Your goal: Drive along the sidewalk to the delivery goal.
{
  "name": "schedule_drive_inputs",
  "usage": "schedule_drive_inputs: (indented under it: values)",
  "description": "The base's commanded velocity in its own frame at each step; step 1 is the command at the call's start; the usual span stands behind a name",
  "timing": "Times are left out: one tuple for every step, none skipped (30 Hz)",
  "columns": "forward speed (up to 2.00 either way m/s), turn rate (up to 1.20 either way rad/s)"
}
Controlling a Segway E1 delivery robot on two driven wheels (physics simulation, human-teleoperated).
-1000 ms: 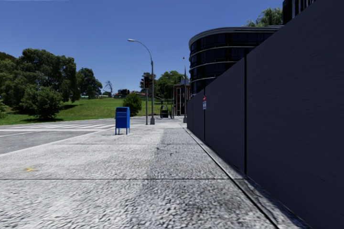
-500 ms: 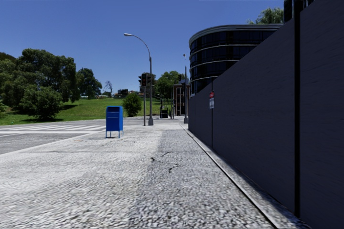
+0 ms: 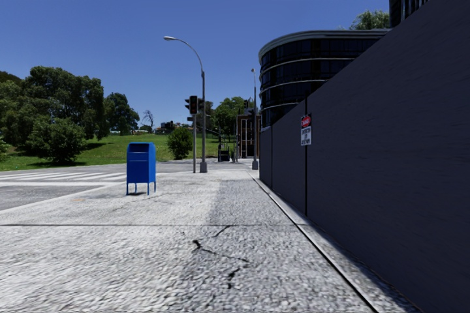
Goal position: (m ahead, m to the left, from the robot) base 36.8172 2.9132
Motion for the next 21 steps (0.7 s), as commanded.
schedule_drive_inputs:
  values:
    - [2.00,0.00]
    - [2.00,0.00]
    - [2.00,0.00]
    - [2.00,0.00]
    - [2.00,0.00]
    - [2.00,0.00]
    - [2.00,0.00]
    - [2.00,0.00]
    - [2.00,0.00]
    - [2.00,0.00]
    - [2.00,0.00]
    - [2.00,0.00]
    - [2.00,0.00]
    - [2.00,0.00]
    - [2.00,0.00]
    - [2.00,0.00]
    - [2.00,0.00]
    - [2.00,0.00]
    - [2.00,0.00]
    - [2.00,0.00]
    - [2.00,0.00]
